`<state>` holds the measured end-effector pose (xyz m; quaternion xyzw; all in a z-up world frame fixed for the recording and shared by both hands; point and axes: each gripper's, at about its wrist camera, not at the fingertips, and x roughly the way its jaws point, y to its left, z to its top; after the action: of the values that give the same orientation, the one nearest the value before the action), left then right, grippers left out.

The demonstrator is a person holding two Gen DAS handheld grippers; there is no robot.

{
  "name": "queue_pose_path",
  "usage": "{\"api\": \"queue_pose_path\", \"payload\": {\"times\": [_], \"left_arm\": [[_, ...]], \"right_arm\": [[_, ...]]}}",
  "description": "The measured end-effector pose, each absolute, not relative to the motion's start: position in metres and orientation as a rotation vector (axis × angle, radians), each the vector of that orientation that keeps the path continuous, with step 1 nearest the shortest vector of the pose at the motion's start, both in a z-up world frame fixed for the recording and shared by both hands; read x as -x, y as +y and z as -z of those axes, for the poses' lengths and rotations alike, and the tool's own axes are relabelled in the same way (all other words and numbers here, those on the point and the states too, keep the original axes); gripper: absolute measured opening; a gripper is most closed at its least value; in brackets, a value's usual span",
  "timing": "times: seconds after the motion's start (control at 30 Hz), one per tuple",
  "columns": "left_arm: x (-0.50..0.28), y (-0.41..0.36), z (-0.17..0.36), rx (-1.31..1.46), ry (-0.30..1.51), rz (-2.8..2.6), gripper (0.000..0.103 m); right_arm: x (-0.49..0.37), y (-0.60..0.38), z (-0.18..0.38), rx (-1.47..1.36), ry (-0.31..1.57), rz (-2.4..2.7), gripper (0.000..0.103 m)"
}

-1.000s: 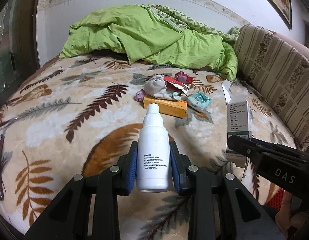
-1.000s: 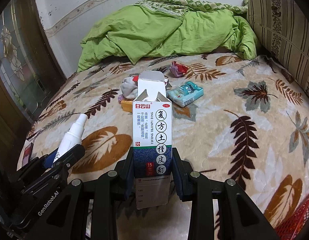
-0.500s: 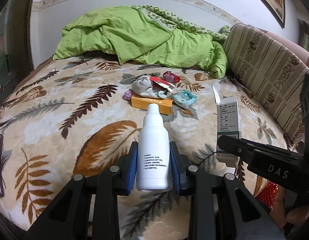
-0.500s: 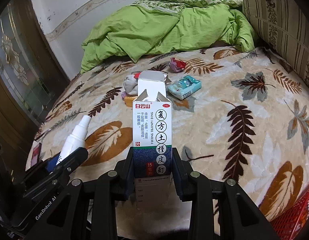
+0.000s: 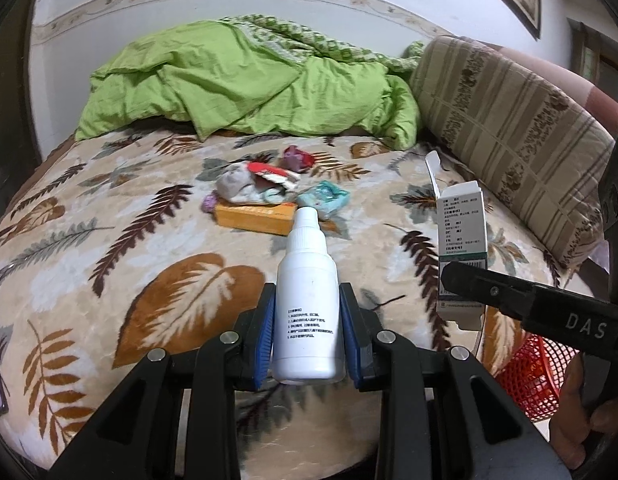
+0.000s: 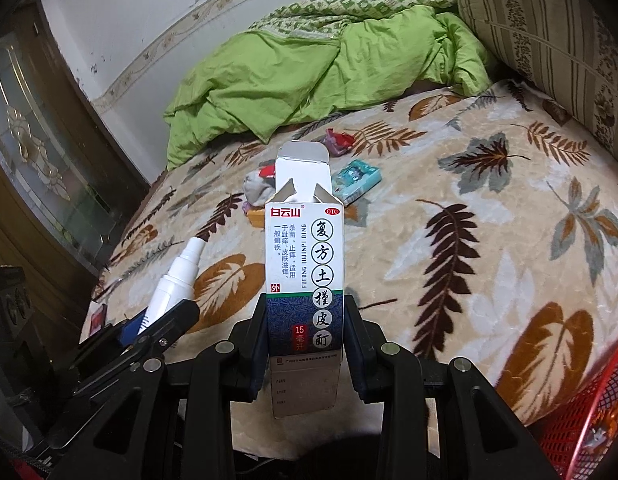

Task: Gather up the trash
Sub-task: 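Carry the bottle and box over the red basket and open both tools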

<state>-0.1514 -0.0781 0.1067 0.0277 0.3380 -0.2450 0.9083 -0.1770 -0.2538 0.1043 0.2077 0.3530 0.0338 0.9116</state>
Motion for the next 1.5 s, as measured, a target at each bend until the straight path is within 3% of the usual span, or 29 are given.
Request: {"api": "queue_pose_path", "payload": {"times": [0.47,0.77,1.1,1.13,1.17,1.23,1.5], "left_arm": [[0.186,-0.189,-0.131,-0.169,0.704,0.797,0.029],[0.232,-0.290,-0.129,-0.259,0.825,1.113,0.029],[0.262,-0.353,-0.108,-0.289,0.930,1.250,0.029],[0.263,-0.357,-0.107,-0.295,0.931,1.256,0.033],[0.264,-0.360,-0.107,-0.295,0.932,1.258,0.047],[0.264,-0.360,-0.107,-0.278,0.926,1.256,0.059],[0.253,-0.340,-0.110,-0.249,0.930,1.216,0.059]], "right_arm": [[0.281,-0.365,-0.116,-0.543,0.663,0.150,0.036],[0.379,-0.452,-0.097,-0.671,0.664,0.414,0.035],[0.411,-0.479,-0.088,-0.715,0.677,0.491,0.036],[0.413,-0.480,-0.086,-0.713,0.684,0.496,0.036],[0.414,-0.482,-0.083,-0.714,0.696,0.497,0.038],[0.417,-0.484,-0.076,-0.730,0.721,0.497,0.047],[0.420,-0.486,-0.080,-0.728,0.689,0.502,0.049]]}}
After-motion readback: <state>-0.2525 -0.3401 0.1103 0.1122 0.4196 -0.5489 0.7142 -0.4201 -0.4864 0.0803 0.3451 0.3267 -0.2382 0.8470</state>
